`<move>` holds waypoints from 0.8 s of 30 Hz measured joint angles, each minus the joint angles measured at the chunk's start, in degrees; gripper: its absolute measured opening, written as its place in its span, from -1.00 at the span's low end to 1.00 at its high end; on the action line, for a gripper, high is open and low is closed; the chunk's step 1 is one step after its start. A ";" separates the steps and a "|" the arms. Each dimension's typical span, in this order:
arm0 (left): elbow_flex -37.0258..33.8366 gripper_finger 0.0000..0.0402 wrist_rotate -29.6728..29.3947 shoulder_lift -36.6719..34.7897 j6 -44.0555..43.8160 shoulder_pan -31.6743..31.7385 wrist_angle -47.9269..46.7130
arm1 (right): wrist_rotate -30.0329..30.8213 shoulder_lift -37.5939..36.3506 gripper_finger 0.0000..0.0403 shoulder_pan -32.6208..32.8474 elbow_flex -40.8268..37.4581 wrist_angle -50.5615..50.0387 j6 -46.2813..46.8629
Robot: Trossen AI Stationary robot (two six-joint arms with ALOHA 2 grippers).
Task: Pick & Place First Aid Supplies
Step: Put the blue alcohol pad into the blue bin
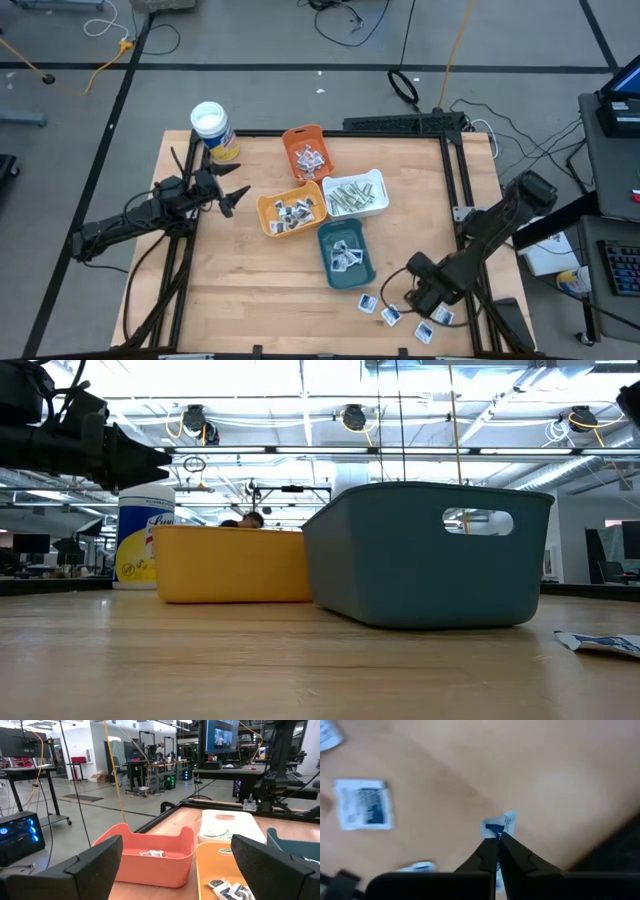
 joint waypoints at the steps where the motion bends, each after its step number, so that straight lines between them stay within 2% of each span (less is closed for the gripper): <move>1: 0.02 0.89 0.02 0.00 0.00 -0.02 0.00 | -0.04 -0.86 -0.99 -0.46 0.00 -1.51 -0.01; 5: 0.01 0.89 0.02 0.00 0.00 0.00 0.00 | -0.02 -1.33 -0.99 -4.35 2.31 -6.56 -4.68; 11: 0.00 0.89 0.00 0.00 0.00 -0.02 0.00 | 0.14 1.53 -1.00 -12.64 8.53 -7.20 -17.95; 16: 0.01 0.89 0.00 0.00 0.00 0.00 0.01 | 0.21 6.50 -1.00 -19.54 14.81 -7.18 -27.88; 24: 0.00 0.89 0.00 0.00 0.00 0.00 0.00 | 0.08 16.03 -1.00 -28.25 29.26 -8.38 -39.87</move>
